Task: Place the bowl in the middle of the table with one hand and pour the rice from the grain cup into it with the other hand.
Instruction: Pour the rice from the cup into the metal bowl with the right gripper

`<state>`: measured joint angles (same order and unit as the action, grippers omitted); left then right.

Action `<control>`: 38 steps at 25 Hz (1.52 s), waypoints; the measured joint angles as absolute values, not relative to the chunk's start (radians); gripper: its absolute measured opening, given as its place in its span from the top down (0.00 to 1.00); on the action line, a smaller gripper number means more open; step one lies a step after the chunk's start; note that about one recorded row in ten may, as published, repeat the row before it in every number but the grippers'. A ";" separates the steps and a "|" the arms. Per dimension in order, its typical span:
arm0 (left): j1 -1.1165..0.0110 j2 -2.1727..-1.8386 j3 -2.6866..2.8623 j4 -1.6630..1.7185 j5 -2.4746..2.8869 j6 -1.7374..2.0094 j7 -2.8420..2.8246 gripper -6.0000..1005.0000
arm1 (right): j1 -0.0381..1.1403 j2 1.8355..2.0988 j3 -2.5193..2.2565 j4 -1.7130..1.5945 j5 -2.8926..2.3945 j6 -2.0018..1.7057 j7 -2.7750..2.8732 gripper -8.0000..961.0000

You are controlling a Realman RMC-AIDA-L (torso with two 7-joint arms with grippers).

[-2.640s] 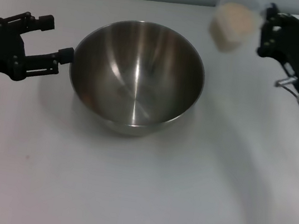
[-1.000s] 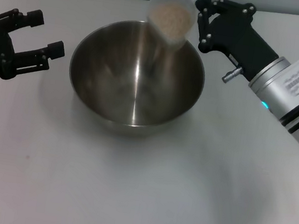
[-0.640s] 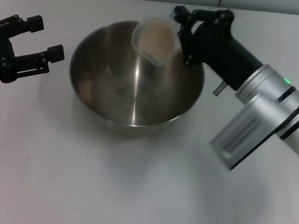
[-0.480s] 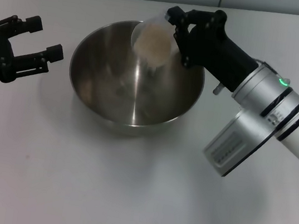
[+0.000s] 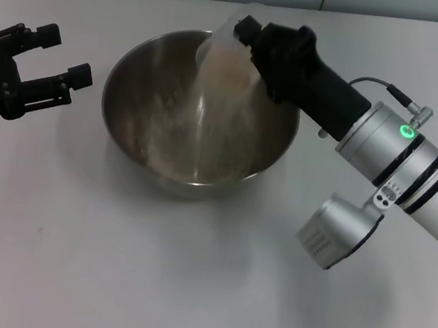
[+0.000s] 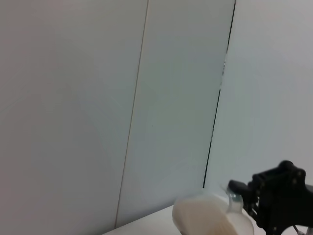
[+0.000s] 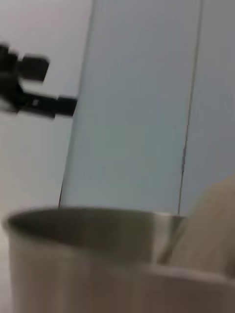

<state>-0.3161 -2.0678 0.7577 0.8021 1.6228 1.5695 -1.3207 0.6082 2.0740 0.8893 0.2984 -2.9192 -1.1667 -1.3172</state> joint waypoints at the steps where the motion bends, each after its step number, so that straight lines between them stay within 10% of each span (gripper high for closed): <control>1: -0.316 -2.068 0.758 0.802 1.623 1.569 -1.321 0.16 | 0.608 2.074 0.889 0.298 -2.919 -1.167 -1.317 0.99; 38: -0.318 -2.068 0.764 0.796 1.623 1.569 -1.298 0.16 | 0.599 2.075 0.832 0.296 -2.919 -1.195 -1.490 0.99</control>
